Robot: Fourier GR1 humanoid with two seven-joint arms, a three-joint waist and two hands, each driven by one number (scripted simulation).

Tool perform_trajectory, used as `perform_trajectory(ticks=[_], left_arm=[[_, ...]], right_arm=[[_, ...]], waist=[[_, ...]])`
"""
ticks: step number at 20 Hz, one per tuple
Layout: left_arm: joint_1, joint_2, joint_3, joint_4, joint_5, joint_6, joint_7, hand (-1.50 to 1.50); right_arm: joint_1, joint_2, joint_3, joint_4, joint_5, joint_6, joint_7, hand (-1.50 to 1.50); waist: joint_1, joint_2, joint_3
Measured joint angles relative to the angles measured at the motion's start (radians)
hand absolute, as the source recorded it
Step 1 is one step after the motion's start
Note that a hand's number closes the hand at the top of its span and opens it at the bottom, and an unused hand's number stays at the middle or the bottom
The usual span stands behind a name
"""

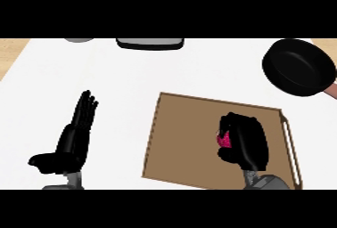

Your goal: Pick the cupcake from the tray and place it in the pot

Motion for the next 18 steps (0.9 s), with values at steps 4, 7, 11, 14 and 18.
perform_trajectory(ticks=[4,7,11,14,18], left_arm=[[-0.012,-0.01,-0.012,0.001,-0.009,0.007,0.005,0.0],[-0.02,-0.007,0.004,0.014,-0.007,0.012,0.001,0.0],[-0.005,-0.005,0.01,0.006,-0.006,0.013,0.003,0.0],[-0.016,-0.005,0.019,0.013,-0.003,0.016,0.011,0.0],[-0.009,-0.012,0.02,0.015,-0.006,0.02,0.0,0.0]], right_arm=[[-0.039,-0.111,0.092,-0.03,-0.09,0.177,-0.219,1.5],[-0.096,-0.172,0.067,-0.069,-0.199,0.271,-0.357,1.5],[-0.124,-0.221,-0.01,-0.206,-0.319,0.343,-0.443,1.5],[-0.128,-0.244,-0.084,-0.316,-0.386,0.378,-0.457,1.5],[-0.129,-0.278,-0.197,-0.423,-0.43,0.418,-0.435,1.5]], waist=[[0.009,0.003,-0.002],[-0.005,0.008,0.005],[-0.022,0.007,0.009],[-0.03,0.008,0.011],[-0.032,0.008,0.011]])
